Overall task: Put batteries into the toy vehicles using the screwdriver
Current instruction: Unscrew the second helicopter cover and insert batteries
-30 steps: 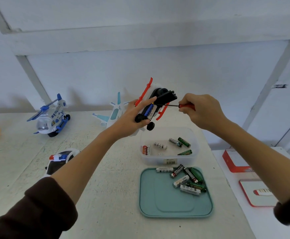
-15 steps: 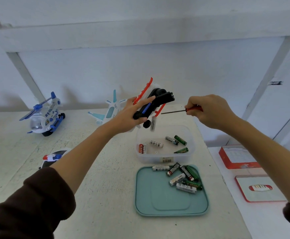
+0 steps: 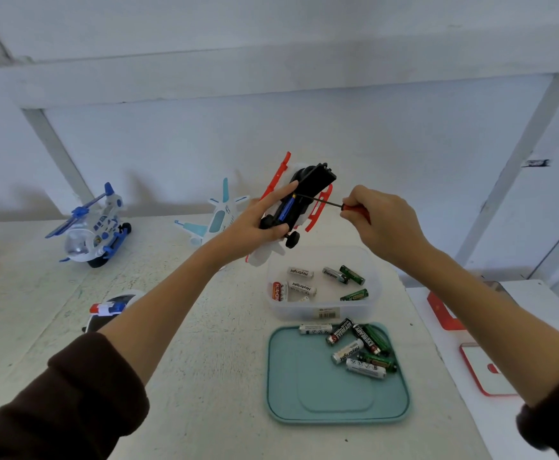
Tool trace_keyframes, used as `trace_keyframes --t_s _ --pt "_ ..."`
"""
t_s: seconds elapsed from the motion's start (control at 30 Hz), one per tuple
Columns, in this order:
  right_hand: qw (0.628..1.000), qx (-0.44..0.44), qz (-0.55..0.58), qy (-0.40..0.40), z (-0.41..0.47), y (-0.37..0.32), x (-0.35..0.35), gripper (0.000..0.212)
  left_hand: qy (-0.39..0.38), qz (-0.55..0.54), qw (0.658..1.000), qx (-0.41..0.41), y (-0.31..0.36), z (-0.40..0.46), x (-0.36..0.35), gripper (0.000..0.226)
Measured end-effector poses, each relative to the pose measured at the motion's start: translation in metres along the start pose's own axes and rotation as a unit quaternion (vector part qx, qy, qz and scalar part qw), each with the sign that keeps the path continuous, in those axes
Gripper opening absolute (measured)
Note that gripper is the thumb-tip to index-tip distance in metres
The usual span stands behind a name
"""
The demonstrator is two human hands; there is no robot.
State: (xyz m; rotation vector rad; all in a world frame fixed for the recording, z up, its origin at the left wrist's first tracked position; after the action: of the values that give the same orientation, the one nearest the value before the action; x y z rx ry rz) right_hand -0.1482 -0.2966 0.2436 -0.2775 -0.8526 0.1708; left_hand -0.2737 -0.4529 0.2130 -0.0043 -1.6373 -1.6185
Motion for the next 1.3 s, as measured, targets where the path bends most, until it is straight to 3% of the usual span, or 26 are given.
trace_keyframes --t_s 0.2,0.77,1.3 --pt "1.0 -0.004 0.026 0.006 -0.003 0.0 -0.003 0.007 -0.006 -0.012 1.0 -0.004 0.002 -0.004 -0.001 0.06" --pt "0.996 -0.057 -0.04 -0.053 -0.029 0.027 0.009 0.005 -0.016 0.142 0.99 -0.009 -0.009 0.015 0.004 0.069" --pt "0.996 -0.026 -0.015 -0.078 -0.028 -0.023 -0.023 0.014 0.069 0.086 0.993 -0.043 -0.004 0.007 -0.003 0.077"
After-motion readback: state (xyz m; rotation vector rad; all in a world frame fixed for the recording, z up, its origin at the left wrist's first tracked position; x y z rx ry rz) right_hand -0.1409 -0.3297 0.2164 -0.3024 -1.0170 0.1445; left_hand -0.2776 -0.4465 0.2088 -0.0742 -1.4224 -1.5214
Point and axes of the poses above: each hand's wrist, its own z-axis towards the middle knuckle, its own x-axis out of the back of the hand, y = z × x, the point moved 5 cm from there along z, towards the middle knuckle
